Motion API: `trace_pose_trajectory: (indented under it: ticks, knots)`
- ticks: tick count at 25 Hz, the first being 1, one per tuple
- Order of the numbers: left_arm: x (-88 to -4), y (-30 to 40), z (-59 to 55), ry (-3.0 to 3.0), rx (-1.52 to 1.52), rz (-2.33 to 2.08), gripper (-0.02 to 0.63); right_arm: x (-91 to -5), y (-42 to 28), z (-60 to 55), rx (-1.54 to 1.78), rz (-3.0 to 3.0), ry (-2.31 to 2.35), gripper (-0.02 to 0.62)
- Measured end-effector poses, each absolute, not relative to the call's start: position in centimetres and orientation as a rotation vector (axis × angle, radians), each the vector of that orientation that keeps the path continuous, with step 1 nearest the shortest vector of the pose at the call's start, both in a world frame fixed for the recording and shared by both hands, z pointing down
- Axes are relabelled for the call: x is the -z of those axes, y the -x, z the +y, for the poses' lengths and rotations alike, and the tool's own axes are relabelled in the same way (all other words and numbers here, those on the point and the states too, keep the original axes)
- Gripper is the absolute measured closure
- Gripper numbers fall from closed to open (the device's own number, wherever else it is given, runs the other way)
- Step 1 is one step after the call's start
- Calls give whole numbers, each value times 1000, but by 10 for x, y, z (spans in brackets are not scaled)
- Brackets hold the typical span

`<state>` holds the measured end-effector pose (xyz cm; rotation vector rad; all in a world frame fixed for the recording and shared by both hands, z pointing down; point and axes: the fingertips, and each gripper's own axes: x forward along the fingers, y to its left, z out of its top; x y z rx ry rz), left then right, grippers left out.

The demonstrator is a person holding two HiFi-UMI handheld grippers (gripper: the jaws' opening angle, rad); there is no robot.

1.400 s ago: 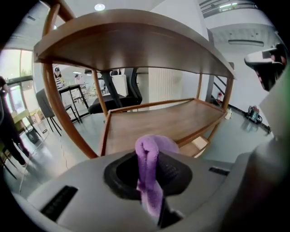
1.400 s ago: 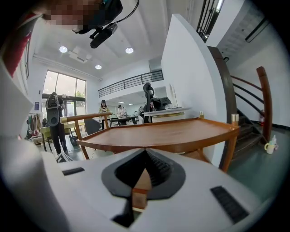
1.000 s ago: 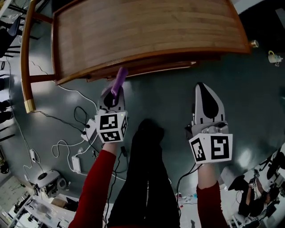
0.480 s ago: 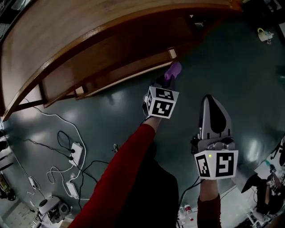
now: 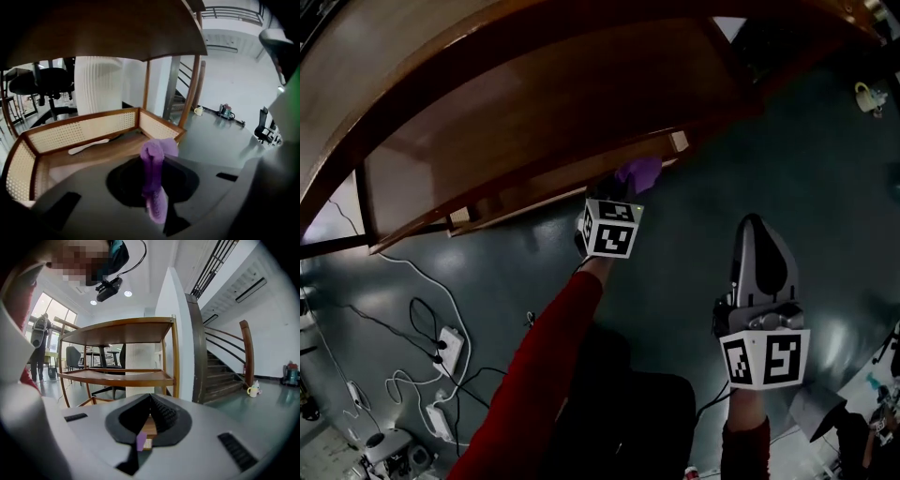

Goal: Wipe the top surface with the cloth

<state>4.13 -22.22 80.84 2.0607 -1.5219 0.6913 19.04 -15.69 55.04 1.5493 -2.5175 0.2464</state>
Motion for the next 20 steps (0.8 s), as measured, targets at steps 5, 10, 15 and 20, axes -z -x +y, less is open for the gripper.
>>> trace_pose_trajectory:
  ticks: [5,10,15,20]
  knots:
    - [-805,87,-156,-1900,-747,-1690,549,-544,-148,-161,-244,-2590,-1428,583]
    - [-807,211,-81,-1625,-790,-1876,549,-547,-109,-163,-241,-2641,-1321,583]
    - [-805,298,-27,-1398,-798,-2016,549,-549,-77,-162,-221,-2671,-1246,583]
    - [-806,339,-3,-1286,-818,-2068,549,-551,-60,-162,-192,-2685,-1195,583]
